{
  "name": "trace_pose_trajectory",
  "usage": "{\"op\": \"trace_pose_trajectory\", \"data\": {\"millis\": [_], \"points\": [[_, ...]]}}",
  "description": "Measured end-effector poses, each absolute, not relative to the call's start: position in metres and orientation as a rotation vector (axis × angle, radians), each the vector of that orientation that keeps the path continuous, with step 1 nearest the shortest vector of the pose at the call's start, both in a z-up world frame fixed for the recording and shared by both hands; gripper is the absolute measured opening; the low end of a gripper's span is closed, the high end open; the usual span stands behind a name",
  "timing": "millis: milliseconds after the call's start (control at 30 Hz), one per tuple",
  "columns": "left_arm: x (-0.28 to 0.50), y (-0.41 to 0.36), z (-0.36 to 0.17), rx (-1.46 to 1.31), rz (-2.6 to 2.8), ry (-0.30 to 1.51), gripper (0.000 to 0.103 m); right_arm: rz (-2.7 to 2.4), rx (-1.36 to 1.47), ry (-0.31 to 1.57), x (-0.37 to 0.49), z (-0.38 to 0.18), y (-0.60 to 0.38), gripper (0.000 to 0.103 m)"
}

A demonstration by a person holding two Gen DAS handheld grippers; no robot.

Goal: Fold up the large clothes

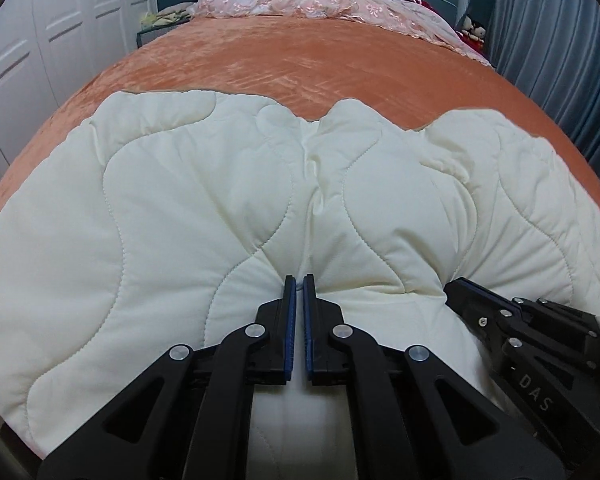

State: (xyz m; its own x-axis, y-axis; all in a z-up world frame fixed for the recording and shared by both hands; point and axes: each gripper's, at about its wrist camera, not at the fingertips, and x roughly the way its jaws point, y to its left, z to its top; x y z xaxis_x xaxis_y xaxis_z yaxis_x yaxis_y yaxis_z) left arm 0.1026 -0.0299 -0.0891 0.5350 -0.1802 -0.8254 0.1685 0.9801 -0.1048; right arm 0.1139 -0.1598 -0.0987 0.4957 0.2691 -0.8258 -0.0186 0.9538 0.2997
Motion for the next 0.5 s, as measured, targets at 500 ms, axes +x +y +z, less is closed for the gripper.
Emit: {"op": "trace_pose_trajectory", "data": {"millis": [500], "points": [[0.01, 0.147, -0.053, -0.534, 0.0, 1.024, 0.028, 0.255, 0.233, 1.135, 0.039, -0.078, -0.106, 0.01]]}}
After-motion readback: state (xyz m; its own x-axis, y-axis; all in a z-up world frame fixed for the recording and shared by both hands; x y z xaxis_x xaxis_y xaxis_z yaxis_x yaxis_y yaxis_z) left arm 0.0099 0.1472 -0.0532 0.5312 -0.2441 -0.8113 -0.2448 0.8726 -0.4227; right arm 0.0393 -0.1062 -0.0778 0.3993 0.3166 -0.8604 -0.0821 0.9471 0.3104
